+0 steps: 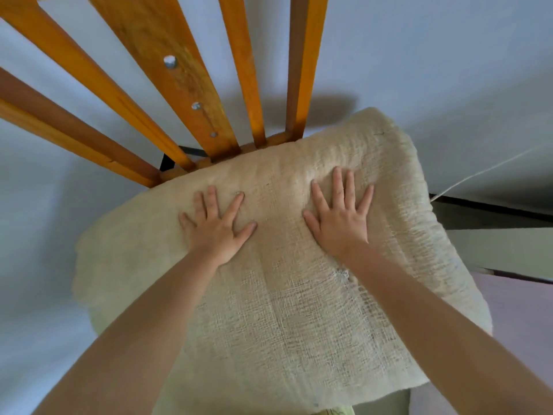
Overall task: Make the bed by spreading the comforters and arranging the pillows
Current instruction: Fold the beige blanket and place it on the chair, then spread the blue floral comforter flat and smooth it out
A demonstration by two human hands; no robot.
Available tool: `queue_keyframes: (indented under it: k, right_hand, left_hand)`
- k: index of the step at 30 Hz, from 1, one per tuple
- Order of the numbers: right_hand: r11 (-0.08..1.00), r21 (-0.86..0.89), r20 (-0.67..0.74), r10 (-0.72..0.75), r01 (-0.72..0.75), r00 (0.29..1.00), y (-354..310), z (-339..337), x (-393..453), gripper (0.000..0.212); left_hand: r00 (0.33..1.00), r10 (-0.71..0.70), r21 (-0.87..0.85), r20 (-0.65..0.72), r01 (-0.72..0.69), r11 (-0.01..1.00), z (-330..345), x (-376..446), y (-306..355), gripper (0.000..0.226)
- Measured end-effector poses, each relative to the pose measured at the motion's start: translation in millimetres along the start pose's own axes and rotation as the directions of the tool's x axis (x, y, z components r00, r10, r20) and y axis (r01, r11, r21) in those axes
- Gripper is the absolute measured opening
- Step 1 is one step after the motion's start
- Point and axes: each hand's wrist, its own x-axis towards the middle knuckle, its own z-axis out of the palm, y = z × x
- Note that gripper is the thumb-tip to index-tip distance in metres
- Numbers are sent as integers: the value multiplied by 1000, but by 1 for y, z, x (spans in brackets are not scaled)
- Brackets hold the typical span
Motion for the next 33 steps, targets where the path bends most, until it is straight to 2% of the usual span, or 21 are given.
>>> queue_keyframes:
  k: [8,15,19,21,23,26,29,32,33]
  right_hand:
    - [999,-41,58,34,-32,998,11,18,39,63]
    - [999,25,134,22,-25,991,8,-10,5,58]
    - [986,153,73,48,-59,996,15,-41,-45,57]
    - [971,218,14,94,-95,995,26,-64,-71,58]
    - [949,272,-69,186,-161,980,49,-94,-104,58]
    - [909,336,-212,330,-249,920,96,-130,-164,58]
    - [864,379,-320,459,-332,829,145,-146,-235,55]
    - [784,476,-411,600,-399,687,192,-149,-306,41]
    - [747,508,-445,654,-429,612,212,-148,-340,36]
  left_hand:
    - [997,7,-97,-72,-14,995,13,28,6,65]
    - [999,26,7,-36,-26,1000,-14,0,16,62]
    - [966,210,218,-153,-174,960,-52,-43,52,44]
    - [928,315,287,-202,-251,924,-73,-65,78,34]
    - [878,411,366,-244,-309,878,-94,-90,112,33]
    - [793,533,422,-294,-393,817,-120,-132,170,36]
    - [678,664,501,-315,-475,723,-129,-178,231,38]
    - [606,743,528,-284,-548,649,-125,-232,290,36]
    - [569,778,536,-267,-583,610,-118,-257,316,36]
